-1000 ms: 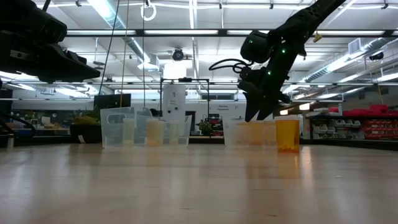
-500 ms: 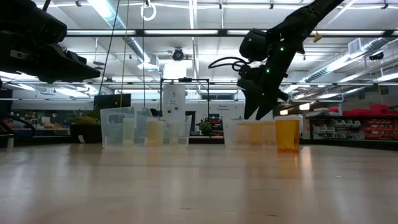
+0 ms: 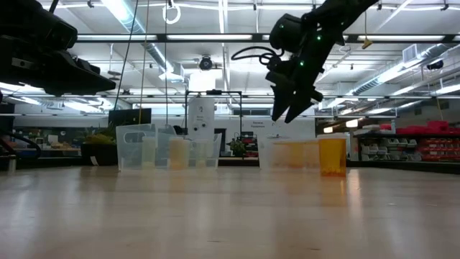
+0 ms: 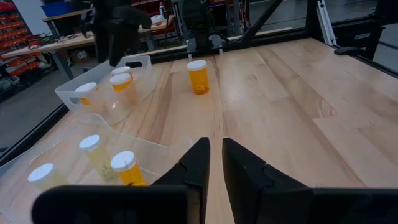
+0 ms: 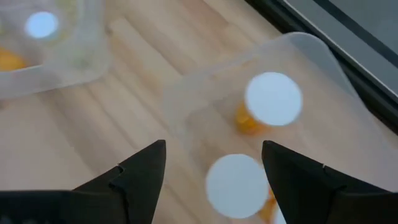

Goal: Pick and place medicine bottles into bin by pill shape (circle, oval)
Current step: Put the large orange pill bottle into the right transparent bin

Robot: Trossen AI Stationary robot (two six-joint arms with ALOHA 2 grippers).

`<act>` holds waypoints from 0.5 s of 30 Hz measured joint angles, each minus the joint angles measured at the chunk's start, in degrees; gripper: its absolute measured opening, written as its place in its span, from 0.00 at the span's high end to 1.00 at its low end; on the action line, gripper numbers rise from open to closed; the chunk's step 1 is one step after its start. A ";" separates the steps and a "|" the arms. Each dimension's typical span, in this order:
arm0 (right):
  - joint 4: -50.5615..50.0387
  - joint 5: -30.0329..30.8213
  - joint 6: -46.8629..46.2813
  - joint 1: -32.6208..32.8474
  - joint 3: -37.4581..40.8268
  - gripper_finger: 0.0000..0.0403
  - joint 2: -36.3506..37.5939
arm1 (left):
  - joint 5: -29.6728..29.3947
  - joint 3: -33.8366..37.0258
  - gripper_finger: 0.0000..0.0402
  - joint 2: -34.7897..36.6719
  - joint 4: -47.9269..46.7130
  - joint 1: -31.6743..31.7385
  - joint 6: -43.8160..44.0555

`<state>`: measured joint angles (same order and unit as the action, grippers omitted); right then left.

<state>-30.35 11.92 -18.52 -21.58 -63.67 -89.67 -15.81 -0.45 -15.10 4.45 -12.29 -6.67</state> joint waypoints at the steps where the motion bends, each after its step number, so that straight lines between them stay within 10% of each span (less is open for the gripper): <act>1: -0.02 -0.02 0.12 0.58 -0.18 0.32 0.00 | 0.00 0.00 0.87 0.01 0.01 0.01 0.01; 15: -0.04 -2.04 -0.09 10.66 -0.30 0.32 0.00 | 0.00 0.00 0.87 0.01 0.00 0.01 0.00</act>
<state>-30.39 9.88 -18.61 -10.92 -63.96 -89.67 -15.81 -0.45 -15.10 4.45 -12.27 -6.67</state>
